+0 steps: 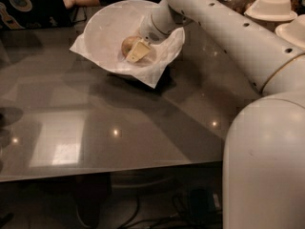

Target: Pick apple from white bowl

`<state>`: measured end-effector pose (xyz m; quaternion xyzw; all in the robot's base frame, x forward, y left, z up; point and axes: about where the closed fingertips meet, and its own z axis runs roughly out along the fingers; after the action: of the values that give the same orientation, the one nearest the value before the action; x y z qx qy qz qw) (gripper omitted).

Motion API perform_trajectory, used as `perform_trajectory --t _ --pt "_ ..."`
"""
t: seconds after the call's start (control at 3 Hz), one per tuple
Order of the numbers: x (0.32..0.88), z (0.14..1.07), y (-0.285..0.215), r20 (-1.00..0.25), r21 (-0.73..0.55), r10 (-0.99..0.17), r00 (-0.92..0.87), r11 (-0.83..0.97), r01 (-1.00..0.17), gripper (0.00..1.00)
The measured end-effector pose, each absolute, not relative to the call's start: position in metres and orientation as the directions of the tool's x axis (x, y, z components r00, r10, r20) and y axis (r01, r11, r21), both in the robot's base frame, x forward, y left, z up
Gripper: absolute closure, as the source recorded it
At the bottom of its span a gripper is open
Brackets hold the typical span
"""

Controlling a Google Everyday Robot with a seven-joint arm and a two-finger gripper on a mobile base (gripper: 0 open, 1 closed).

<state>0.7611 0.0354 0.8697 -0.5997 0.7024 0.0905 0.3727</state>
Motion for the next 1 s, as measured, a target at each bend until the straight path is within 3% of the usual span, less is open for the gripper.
perform_trajectory --t 0.33,1.0 --pt "0.7658 0.8627 0.0394 -0.635 -0.31 -0.773 -0.008 0.264 -0.913 0.34" --pt "0.7617 0.8661 0.0432 -0.632 -0.312 -0.775 0.006 0.248 -0.917 0.76"
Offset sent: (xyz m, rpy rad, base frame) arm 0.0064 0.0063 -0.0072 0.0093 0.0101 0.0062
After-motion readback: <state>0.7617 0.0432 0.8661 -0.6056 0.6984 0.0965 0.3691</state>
